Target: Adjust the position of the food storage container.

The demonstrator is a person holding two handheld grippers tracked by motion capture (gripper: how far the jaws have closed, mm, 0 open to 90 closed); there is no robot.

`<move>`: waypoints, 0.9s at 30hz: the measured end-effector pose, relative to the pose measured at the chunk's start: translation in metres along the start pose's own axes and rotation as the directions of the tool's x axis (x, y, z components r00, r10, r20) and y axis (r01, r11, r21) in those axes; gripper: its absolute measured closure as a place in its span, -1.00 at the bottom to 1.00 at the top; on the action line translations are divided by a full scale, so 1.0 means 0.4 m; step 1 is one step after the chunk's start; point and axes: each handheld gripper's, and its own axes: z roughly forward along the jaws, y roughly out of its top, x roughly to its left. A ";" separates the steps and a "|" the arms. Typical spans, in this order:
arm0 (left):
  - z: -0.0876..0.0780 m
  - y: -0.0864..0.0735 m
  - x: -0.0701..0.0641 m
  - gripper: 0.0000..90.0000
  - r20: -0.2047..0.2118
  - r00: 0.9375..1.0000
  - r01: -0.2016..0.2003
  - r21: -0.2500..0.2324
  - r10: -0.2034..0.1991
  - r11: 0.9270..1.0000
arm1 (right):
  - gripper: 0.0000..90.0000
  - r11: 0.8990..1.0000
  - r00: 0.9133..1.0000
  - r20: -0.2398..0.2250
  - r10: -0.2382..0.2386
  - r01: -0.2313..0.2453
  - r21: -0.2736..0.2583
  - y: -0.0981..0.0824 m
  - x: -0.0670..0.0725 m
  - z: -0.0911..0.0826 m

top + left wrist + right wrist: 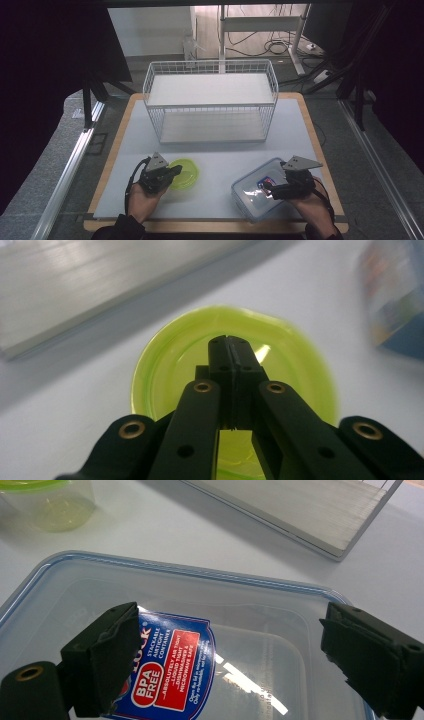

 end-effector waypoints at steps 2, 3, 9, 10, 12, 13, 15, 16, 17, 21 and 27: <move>0.002 0.014 -0.023 1.00 0.036 0.999 -0.005 -0.014 0.006 1.000 | -0.80 1.000 1.000 0.002 0.000 0.000 0.001 0.001 0.000 0.000; 0.011 0.022 -0.040 1.00 0.065 0.998 -0.021 -0.008 0.022 1.000 | -0.80 1.000 1.000 0.004 -0.001 0.001 -0.001 0.001 0.001 0.000; 0.067 0.039 -0.107 1.00 0.111 0.991 -0.080 0.081 0.071 0.993 | -0.80 1.000 1.000 0.005 -0.005 0.005 -0.003 0.001 0.003 -0.002; 0.071 0.039 -0.110 1.00 0.101 0.992 -0.083 0.091 0.074 0.992 | -0.79 1.000 1.000 0.008 -0.003 0.003 -0.005 0.001 0.002 -0.003; 0.074 0.036 -0.109 1.00 0.095 0.994 -0.072 0.108 0.062 0.992 | -0.79 1.000 1.000 0.007 -0.002 0.002 -0.006 0.001 0.002 -0.004; 0.073 0.036 -0.106 1.00 0.099 0.994 -0.056 0.110 0.045 0.992 | -0.79 1.000 1.000 0.007 -0.001 0.001 -0.007 0.001 0.001 -0.004; 0.071 0.037 -0.105 1.00 0.089 0.995 -0.051 0.117 0.041 0.992 | -0.79 1.000 1.000 0.008 0.000 0.000 -0.007 0.001 0.001 -0.004; 0.070 0.037 -0.104 1.00 0.088 0.995 -0.048 0.118 0.038 0.992 | -0.79 1.000 1.000 0.008 -0.002 0.002 -0.006 0.000 0.000 -0.004; 0.070 0.036 -0.102 1.00 0.091 0.995 -0.038 0.116 0.028 0.993 | -0.79 1.000 1.000 0.008 -0.004 0.004 -0.006 0.000 0.001 -0.004; 0.066 0.035 -0.088 1.00 0.085 0.996 -0.020 0.115 0.010 0.993 | -0.78 1.000 1.000 0.009 -0.009 0.009 -0.008 0.001 0.002 -0.005; 0.053 0.031 -0.062 1.00 0.041 0.999 0.000 0.123 -0.005 0.992 | -0.78 1.000 1.000 0.009 -0.009 0.009 -0.012 0.001 0.001 -0.006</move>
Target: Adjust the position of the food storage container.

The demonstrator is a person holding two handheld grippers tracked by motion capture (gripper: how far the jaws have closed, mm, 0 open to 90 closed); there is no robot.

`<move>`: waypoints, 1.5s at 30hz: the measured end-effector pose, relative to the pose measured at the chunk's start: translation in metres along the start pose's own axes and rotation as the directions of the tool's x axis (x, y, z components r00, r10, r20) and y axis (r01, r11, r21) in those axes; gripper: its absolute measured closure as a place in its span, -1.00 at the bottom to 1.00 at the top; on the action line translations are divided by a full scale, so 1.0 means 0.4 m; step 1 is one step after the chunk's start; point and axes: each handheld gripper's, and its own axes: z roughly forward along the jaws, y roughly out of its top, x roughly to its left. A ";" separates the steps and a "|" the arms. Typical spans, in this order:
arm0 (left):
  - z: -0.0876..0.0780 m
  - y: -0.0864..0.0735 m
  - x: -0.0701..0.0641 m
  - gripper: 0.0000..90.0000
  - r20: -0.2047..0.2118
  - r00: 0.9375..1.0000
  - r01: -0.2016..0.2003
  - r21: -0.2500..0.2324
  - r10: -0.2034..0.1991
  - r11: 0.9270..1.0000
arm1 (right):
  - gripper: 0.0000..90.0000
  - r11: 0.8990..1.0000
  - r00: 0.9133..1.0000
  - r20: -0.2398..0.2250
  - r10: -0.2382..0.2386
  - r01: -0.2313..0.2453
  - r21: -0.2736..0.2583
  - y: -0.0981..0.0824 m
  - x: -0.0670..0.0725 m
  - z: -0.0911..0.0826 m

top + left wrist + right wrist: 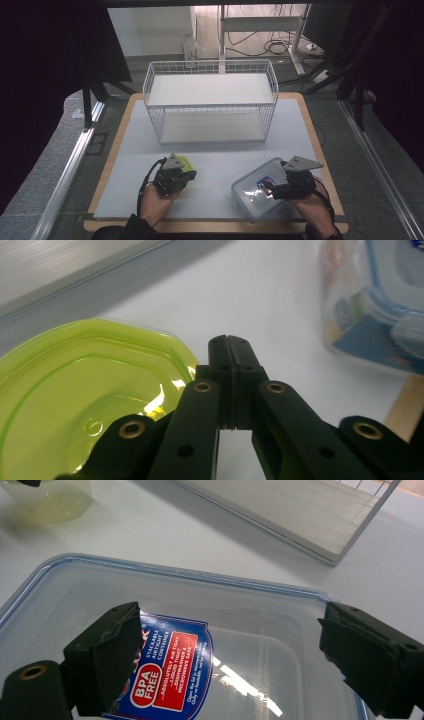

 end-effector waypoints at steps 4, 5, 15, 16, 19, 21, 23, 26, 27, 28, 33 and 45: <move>-0.014 -0.007 0.025 1.00 -0.039 0.999 0.018 -0.002 -0.018 1.000 | -0.78 1.000 1.000 0.003 -0.003 0.003 -0.002 0.000 0.000 0.000; -0.018 -0.010 0.031 1.00 -0.043 0.999 0.029 -0.004 -0.029 1.000 | -0.78 1.000 1.000 0.004 -0.005 0.005 -0.002 0.000 0.000 0.000; -0.059 -0.040 0.097 1.00 -0.120 0.989 0.080 -0.008 -0.081 0.997 | -0.78 1.000 1.000 0.007 -0.006 0.006 -0.010 -0.001 -0.001 -0.002; -0.064 -0.043 0.104 1.00 -0.126 0.988 0.087 -0.013 -0.088 0.996 | -0.78 1.000 1.000 0.008 -0.006 0.007 -0.011 -0.001 -0.001 -0.002; -0.073 -0.054 0.124 1.00 -0.139 0.984 0.107 -0.010 -0.107 0.994 | -0.77 1.000 1.000 0.008 -0.005 0.005 -0.011 -0.001 -0.001 -0.002; -0.078 -0.063 0.138 1.00 -0.152 0.981 0.121 -0.008 -0.121 0.993 | -0.75 1.000 1.000 0.011 -0.001 0.001 -0.010 -0.001 -0.002 -0.002; -0.081 -0.069 0.148 1.00 -0.159 0.978 0.136 -0.007 -0.135 0.991 | -0.74 1.000 1.000 0.011 0.004 -0.004 -0.010 -0.002 -0.004 -0.002; -0.086 -0.075 0.160 1.00 -0.158 0.976 0.152 -0.016 -0.152 0.988 | -0.73 0.998 0.998 -0.001 0.055 -0.055 -0.007 -0.002 -0.010 -0.002; -0.084 -0.075 0.156 1.00 -0.159 0.976 0.149 -0.016 -0.150 0.989 | -0.71 0.996 0.996 -0.011 0.085 -0.085 -0.009 -0.003 -0.015 -0.004; -0.082 -0.074 0.152 1.00 -0.154 0.978 0.141 -0.018 -0.142 0.990 | -0.69 0.995 0.995 -0.015 0.101 -0.101 -0.008 -0.003 -0.017 -0.005; -0.066 -0.061 0.104 1.00 -0.082 0.992 0.092 -0.046 -0.096 0.995 | -0.43 0.990 0.990 -0.003 0.141 -0.141 0.004 -0.002 -0.036 -0.022; 0.048 -0.028 -0.125 0.94 0.174 0.979 -0.104 -0.041 0.109 0.994 | 0.80 0.989 0.986 0.093 0.142 -0.144 0.014 -0.043 -0.107 -0.100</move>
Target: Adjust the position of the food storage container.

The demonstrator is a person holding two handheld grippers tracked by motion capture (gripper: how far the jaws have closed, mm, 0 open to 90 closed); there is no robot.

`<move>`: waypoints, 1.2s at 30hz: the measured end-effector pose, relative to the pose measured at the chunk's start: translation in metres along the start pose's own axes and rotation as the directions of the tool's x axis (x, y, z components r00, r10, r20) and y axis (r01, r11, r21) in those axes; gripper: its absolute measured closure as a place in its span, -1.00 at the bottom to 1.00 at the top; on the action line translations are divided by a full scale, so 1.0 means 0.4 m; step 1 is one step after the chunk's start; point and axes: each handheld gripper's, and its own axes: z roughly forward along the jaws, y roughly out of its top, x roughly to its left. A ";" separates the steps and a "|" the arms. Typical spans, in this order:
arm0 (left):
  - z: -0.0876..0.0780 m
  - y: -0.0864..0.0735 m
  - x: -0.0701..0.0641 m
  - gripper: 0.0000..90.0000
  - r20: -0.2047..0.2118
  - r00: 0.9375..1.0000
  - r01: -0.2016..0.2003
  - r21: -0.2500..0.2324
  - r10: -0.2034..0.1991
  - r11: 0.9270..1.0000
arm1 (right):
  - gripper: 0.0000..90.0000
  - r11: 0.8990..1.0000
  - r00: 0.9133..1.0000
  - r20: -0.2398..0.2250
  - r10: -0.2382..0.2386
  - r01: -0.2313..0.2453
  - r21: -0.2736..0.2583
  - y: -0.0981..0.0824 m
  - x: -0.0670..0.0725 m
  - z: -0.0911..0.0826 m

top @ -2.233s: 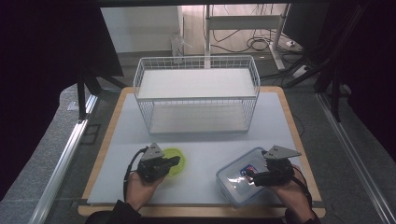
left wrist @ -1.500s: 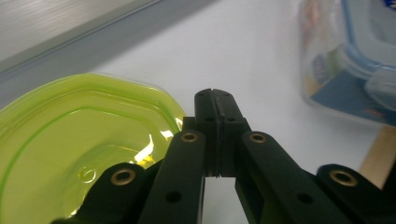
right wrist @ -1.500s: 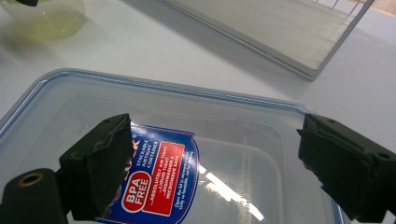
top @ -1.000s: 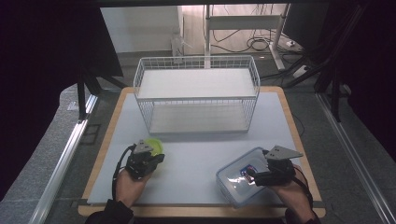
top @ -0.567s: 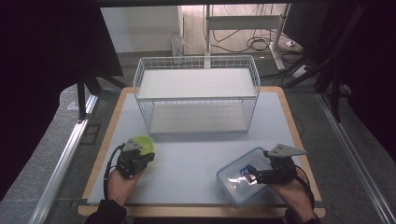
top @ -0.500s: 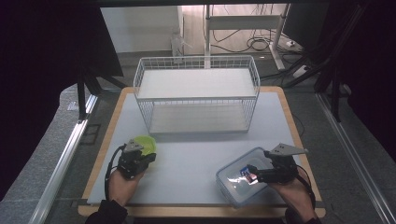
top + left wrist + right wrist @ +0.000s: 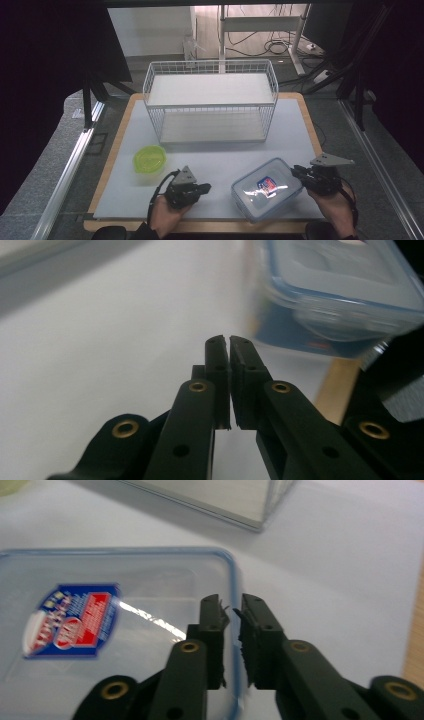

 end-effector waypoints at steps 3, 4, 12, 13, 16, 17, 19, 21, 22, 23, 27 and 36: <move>0.030 0.001 -0.035 0.94 0.054 0.998 -0.015 0.012 0.014 1.000 | 0.85 1.000 0.999 0.046 0.017 -0.018 0.013 -0.022 -0.020 -0.016; 0.037 0.001 -0.042 0.94 0.065 0.998 -0.018 0.015 0.017 1.000 | 0.85 1.000 0.999 0.046 0.017 -0.018 0.013 -0.022 -0.020 -0.016; 0.095 0.000 -0.099 0.93 0.156 0.988 -0.020 0.040 0.013 0.999 | 0.90 0.996 0.998 0.055 0.023 -0.028 0.086 -0.075 -0.026 -0.022; 0.100 0.001 -0.103 0.92 0.158 0.987 -0.015 0.040 0.008 0.999 | 0.92 0.995 0.998 0.052 0.026 -0.030 0.091 -0.078 -0.025 -0.024; 0.113 0.003 -0.109 0.91 0.173 0.985 0.003 0.037 -0.009 0.999 | 0.99 0.995 0.999 0.044 0.026 -0.030 0.097 -0.082 -0.021 -0.028; 0.116 0.004 -0.109 0.91 0.177 0.984 0.012 0.038 -0.018 0.999 | 0.99 0.995 0.999 0.048 0.018 -0.023 0.100 -0.082 -0.019 -0.030; 0.115 0.004 -0.104 0.93 0.173 0.985 0.018 0.037 -0.025 0.999 | 0.99 0.995 0.999 0.052 0.007 -0.013 0.102 -0.081 -0.015 -0.030; 0.112 0.004 -0.096 0.93 0.164 0.986 0.030 0.037 -0.036 0.999 | 0.99 0.995 0.999 0.044 0.009 -0.014 0.102 -0.080 -0.014 -0.031; 0.110 0.004 -0.092 0.93 0.159 0.986 0.034 0.037 -0.040 0.999 | 0.99 0.995 0.999 0.044 0.009 -0.014 0.102 -0.080 -0.014 -0.031; 0.108 0.004 -0.087 0.93 0.151 0.988 0.035 0.039 -0.040 0.999 | 0.99 0.995 0.999 0.043 0.011 -0.015 0.102 -0.080 -0.013 -0.030; 0.099 0.003 -0.071 0.93 0.111 0.993 0.042 0.039 -0.046 0.998 | 1.00 0.994 1.000 0.028 0.013 -0.016 0.104 -0.078 -0.006 -0.027; 0.087 0.004 -0.040 0.94 0.053 0.997 0.058 0.036 -0.059 0.998 | 1.00 0.994 1.000 -0.001 0.023 -0.023 0.102 -0.073 0.010 -0.023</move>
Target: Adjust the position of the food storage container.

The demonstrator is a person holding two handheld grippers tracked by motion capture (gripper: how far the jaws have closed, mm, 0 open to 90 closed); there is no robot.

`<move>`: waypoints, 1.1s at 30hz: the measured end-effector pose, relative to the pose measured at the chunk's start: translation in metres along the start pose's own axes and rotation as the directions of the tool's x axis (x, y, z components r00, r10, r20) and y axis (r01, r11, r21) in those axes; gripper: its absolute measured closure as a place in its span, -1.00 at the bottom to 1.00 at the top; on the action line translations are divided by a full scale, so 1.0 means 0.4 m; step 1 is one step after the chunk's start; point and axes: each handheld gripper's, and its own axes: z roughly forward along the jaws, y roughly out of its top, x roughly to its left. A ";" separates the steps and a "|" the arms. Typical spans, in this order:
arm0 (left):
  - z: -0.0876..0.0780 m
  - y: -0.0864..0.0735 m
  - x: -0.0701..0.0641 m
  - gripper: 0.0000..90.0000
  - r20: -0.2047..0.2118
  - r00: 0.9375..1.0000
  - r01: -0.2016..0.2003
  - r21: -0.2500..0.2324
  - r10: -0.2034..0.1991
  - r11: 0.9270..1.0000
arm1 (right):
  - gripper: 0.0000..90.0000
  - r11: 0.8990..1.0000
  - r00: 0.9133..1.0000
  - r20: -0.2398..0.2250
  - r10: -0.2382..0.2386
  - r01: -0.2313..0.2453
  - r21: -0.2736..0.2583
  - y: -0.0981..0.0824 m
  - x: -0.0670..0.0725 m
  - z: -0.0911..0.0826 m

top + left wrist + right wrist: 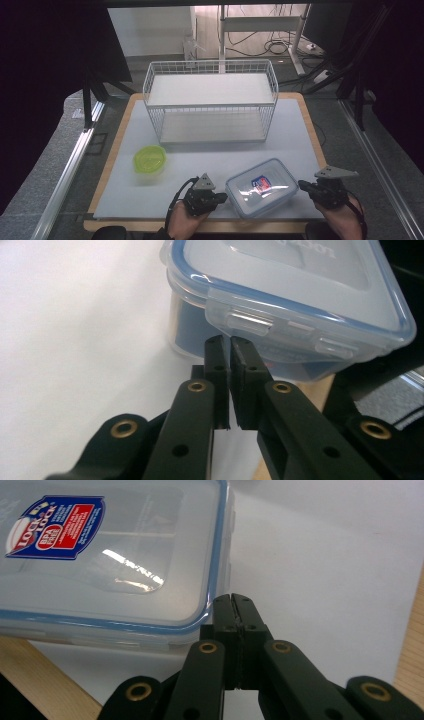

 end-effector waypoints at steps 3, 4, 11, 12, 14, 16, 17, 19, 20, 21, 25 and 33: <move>-0.004 0.001 0.015 0.94 -0.026 1.000 0.015 -0.010 -0.015 1.000 | 1.00 1.000 1.000 -0.012 0.000 0.000 0.001 0.005 0.013 0.004; -0.005 0.002 0.020 0.94 -0.035 0.999 0.018 -0.011 -0.018 1.000 | 1.00 1.000 1.000 -0.012 0.000 0.000 0.001 0.005 0.013 0.004; -0.017 -0.008 0.083 0.96 -0.082 0.992 0.093 -0.003 -0.093 0.996 | 1.00 1.000 0.996 -0.083 -0.025 0.024 -0.014 0.018 0.058 0.017; -0.024 -0.007 0.087 0.95 -0.100 0.991 0.086 0.003 -0.086 0.996 | 1.00 1.000 0.996 -0.085 -0.027 0.026 -0.016 0.020 0.062 0.018; -0.035 -0.012 0.091 0.93 -0.084 0.992 0.093 0.010 -0.092 0.996 | 1.00 0.999 0.994 -0.104 -0.037 0.036 -0.020 0.023 0.069 0.022; -0.045 -0.021 0.087 0.90 -0.053 0.993 0.103 0.019 -0.102 0.994 | 0.99 0.999 0.994 -0.104 -0.042 0.040 -0.020 0.024 0.069 0.023; -0.049 -0.028 0.079 0.89 -0.047 0.994 0.102 0.026 -0.100 0.994 | 0.99 0.999 0.994 -0.104 -0.040 0.038 -0.013 0.023 0.069 0.024; -0.051 -0.044 0.058 0.89 -0.036 0.996 0.086 0.051 -0.085 0.995 | 0.99 0.999 0.995 -0.096 -0.037 0.038 0.007 0.020 0.066 0.028; -0.051 -0.047 0.054 0.89 -0.033 0.996 0.085 0.054 -0.083 0.995 | 0.99 0.999 0.995 -0.093 -0.033 0.036 0.021 0.018 0.065 0.031; -0.050 -0.052 0.046 0.89 -0.017 0.997 0.083 0.059 -0.082 0.995 | 0.99 0.999 0.995 -0.092 -0.035 0.037 0.024 0.017 0.064 0.032; -0.042 -0.047 0.021 0.92 -0.030 0.998 0.058 0.071 -0.056 0.996 | 1.00 0.999 0.993 -0.119 -0.025 0.029 0.028 0.017 0.066 0.033; -0.063 -0.051 0.059 0.98 -0.091 0.990 0.110 0.070 -0.104 0.991 | 1.00 1.000 0.983 -0.184 -0.026 0.028 0.011 0.029 0.099 0.051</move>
